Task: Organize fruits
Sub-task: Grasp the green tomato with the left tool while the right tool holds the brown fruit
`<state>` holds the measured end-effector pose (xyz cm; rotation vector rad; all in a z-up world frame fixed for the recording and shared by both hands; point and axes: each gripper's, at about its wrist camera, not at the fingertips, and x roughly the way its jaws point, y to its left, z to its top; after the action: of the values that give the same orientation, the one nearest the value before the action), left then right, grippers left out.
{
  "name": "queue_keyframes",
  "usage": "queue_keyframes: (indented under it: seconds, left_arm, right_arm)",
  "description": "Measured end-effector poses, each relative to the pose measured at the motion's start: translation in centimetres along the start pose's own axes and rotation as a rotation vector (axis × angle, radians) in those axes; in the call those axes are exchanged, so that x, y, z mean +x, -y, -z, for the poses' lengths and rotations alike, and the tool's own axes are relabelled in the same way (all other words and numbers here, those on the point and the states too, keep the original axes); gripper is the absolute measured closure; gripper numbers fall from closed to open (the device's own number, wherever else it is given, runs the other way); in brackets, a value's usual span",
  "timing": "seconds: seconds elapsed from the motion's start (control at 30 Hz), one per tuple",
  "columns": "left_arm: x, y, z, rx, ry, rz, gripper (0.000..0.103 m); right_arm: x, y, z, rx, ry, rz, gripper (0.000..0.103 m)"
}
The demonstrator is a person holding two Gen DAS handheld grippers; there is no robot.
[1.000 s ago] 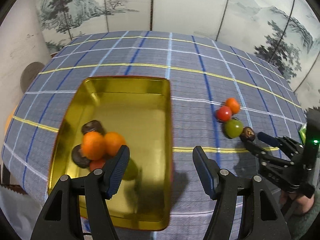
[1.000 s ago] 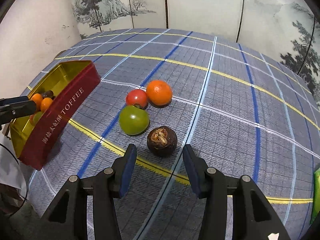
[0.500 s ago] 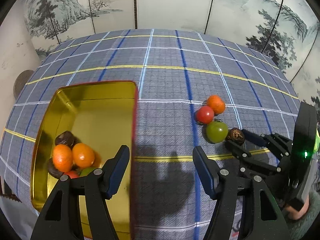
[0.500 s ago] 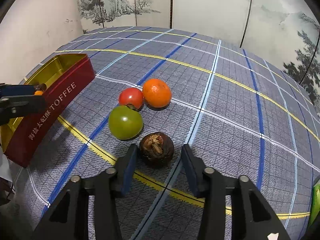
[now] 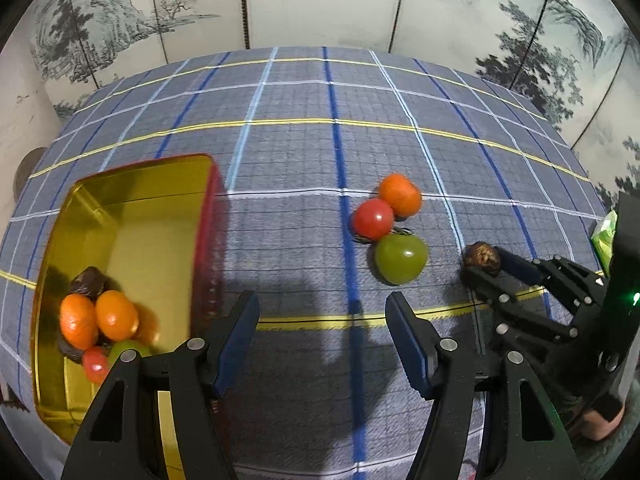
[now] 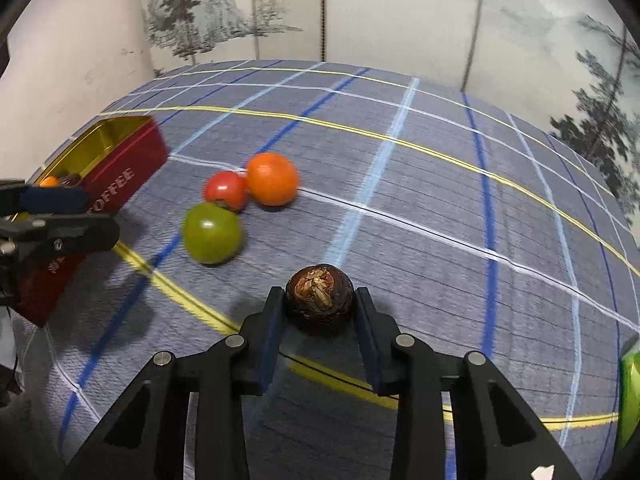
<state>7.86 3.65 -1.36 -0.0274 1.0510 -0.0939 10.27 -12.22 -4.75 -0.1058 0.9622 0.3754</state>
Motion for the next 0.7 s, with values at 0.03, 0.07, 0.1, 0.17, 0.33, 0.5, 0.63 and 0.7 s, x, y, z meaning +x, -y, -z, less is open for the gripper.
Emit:
queue_keyframes:
  seconds: [0.03, 0.07, 0.1, 0.17, 0.33, 0.5, 0.63, 0.7]
  left_arm:
    - [0.2, 0.2, 0.0, 0.002, 0.002, 0.002, 0.037]
    - [0.4, 0.4, -0.1, 0.003, 0.004, 0.002, 0.037]
    - [0.6, 0.5, -0.2, 0.001, 0.006, 0.003, 0.037]
    - [1.0, 0.8, -0.3, -0.003, 0.008, 0.008, 0.037]
    - [1.9, 1.7, -0.4, 0.01, 0.006, 0.006, 0.037]
    - [2.6, 2.5, -0.5, 0.023, 0.003, 0.012, 0.037]
    - [3.2, 3.1, -0.7, 0.027, 0.0, 0.014, 0.037]
    - [3.6, 3.4, -0.8, 0.029, -0.009, 0.011, 0.037]
  right_arm:
    - [-0.1, 0.6, 0.1, 0.012, 0.001, 0.009, 0.071]
    - [-0.1, 1.1, 0.2, 0.02, 0.002, 0.015, 0.071]
    - [-0.2, 1.6, 0.2, 0.029, 0.002, 0.025, 0.071]
    - [-0.2, 2.7, 0.3, 0.048, 0.006, 0.042, 0.071]
    - [-0.4, 5.4, 0.6, 0.093, 0.008, 0.089, 0.071]
    - [-0.7, 8.1, 1.0, 0.145, 0.01, 0.128, 0.071]
    - [-1.1, 10.0, 1.5, 0.177, 0.009, 0.154, 0.071]
    - [-1.2, 10.6, 1.7, 0.187, 0.009, 0.161, 0.071]
